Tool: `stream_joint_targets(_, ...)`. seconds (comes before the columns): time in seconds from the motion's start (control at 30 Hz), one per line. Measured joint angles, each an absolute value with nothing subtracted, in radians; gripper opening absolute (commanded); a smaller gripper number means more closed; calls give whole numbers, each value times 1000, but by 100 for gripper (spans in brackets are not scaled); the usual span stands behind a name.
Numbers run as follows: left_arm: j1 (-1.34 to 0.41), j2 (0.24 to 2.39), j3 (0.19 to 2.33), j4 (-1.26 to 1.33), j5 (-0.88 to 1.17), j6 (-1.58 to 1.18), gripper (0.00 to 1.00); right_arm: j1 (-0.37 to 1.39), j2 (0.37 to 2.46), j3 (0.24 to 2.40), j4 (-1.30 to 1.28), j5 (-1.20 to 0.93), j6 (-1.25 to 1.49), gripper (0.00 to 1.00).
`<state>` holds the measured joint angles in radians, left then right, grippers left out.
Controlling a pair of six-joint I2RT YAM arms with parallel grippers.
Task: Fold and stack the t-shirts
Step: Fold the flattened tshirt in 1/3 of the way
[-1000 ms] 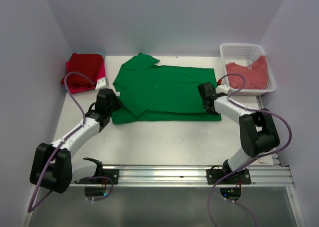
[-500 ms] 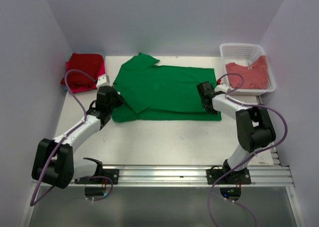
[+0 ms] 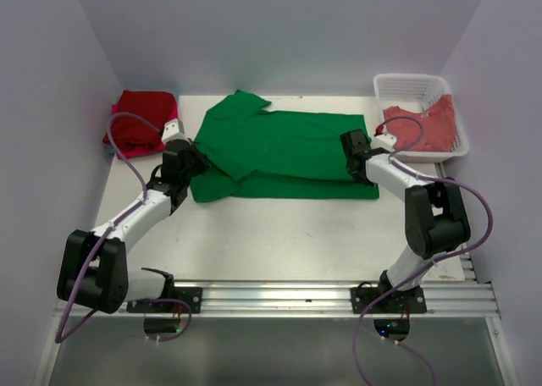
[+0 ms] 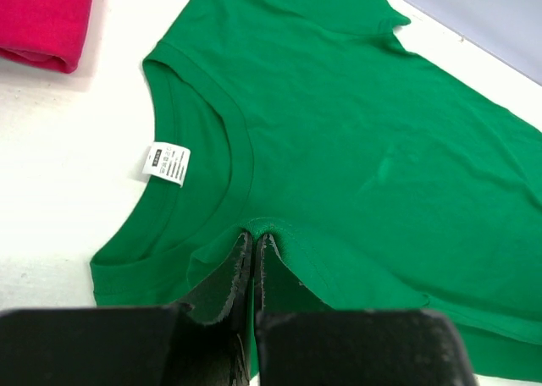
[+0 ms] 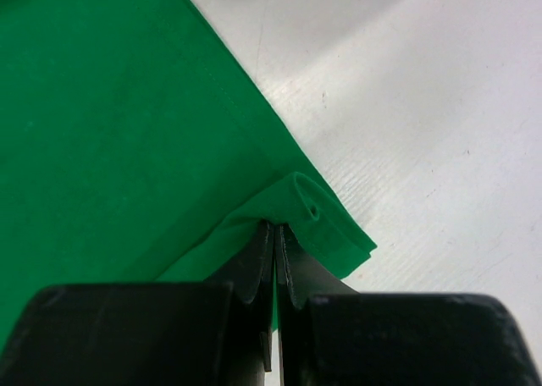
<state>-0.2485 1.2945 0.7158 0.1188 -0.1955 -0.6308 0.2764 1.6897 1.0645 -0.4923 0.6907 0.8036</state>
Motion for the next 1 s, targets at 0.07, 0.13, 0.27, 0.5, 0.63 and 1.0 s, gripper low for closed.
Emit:
stream_joint_targets(0.07,-244,1306,718,127,-191,-631,0,272,1691,1070,-492,691,803,0)
stream_joint_targets(0.13,-241,1320,719,137,-186,-631,0,268,1700,1079,-492,693,802,0)
stream_joint_targets(0.27,-228,1365,724,160,-169,-631,0,262,1746,1115,-485,698,799,0)
stream_joint_targets(0.5,-208,1480,736,232,-142,-630,0,259,1880,1180,-451,690,796,0)
stream_joint_targets(0.63,-194,1568,757,278,-103,-631,0,258,1921,1203,-446,688,796,0)
stream_joint_targets(1.0,-181,1706,853,336,-16,-632,0,255,1929,1215,-433,688,796,0)
